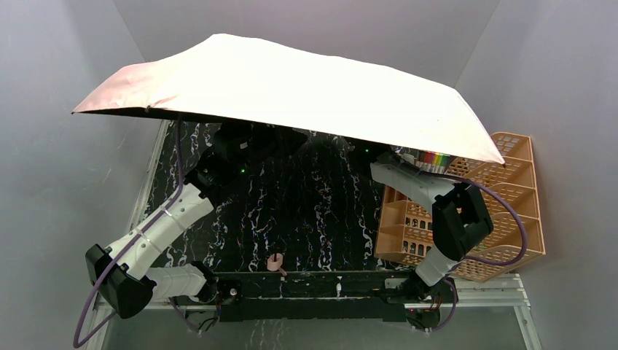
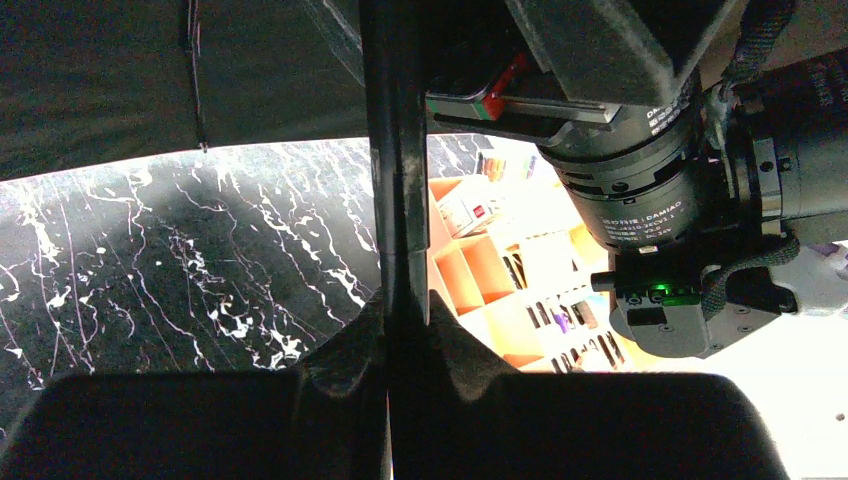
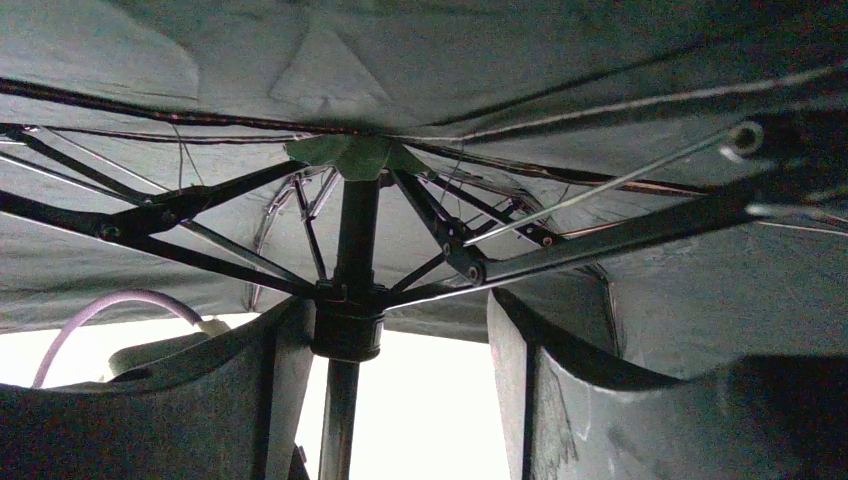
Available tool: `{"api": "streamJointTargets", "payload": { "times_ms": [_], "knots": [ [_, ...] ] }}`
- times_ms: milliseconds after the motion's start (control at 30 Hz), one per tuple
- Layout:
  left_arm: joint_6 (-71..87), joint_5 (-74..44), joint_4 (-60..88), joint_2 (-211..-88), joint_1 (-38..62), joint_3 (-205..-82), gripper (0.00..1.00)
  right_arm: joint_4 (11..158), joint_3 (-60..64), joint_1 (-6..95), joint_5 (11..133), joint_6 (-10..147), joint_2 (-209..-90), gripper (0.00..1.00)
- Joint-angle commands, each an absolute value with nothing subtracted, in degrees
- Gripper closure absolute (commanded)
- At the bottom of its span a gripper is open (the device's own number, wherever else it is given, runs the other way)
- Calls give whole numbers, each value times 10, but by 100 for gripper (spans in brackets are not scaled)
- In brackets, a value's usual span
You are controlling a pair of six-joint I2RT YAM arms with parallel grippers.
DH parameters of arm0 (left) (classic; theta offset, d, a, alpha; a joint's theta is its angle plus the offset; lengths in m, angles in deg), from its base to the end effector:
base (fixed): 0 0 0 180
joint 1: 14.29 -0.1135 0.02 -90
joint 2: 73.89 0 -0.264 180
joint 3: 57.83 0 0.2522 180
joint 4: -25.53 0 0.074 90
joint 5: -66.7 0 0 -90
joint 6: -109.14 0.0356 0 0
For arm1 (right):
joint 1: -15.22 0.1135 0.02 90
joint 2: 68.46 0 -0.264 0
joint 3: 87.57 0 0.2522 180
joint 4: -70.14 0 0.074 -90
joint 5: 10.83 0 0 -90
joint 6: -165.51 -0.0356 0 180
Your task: Put away the umbrella
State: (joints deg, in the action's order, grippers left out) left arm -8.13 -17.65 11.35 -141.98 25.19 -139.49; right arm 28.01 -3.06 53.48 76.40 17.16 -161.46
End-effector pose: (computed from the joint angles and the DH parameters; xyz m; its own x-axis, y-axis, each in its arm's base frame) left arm 0.2109 -0.1782 0.4164 -0.3320 -0.3172 -0.8883 0.6262 0.6302 -0.4591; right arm 0.2930 0.2332 0.4006 -0.3252 0.8264 -0.4596 -0.7114 0.1065 0.6947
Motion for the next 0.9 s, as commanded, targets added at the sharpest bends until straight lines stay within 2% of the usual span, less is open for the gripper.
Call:
{"api": "streamJointTargets", "payload": {
  "times_ms": [0, 133, 200, 233, 300, 333, 667, 867],
  "knots": [
    [-54, -99, 98, -1398, 263, -1384, 100, 217, 14, 519, 778, 167, -1616, 34],
    [-55, -100, 97, -1396, 263, -1379, 100, 207, 16, 519, 778, 160, -1621, 47],
    [-55, -102, 96, -1395, 263, -1378, 100, 207, 15, 519, 778, 160, -1620, 58],
    [-54, -104, 96, -1395, 263, -1377, 100, 206, 12, 519, 779, 161, -1619, 66],
    [-53, -111, 93, -1394, 263, -1376, 100, 205, 7, 518, 776, 170, -1616, 96],
    [-53, -117, 92, -1392, 264, -1375, 100, 209, 5, 517, 775, 177, -1613, 100],
    [-46, -190, 114, -1382, 263, -1402, 100, 335, -28, 518, 723, 217, -1549, 100],
    [-12, -224, 156, -1394, 263, -1448, 100, 459, -113, 558, 798, 207, -1480, 100]
  ]
}}
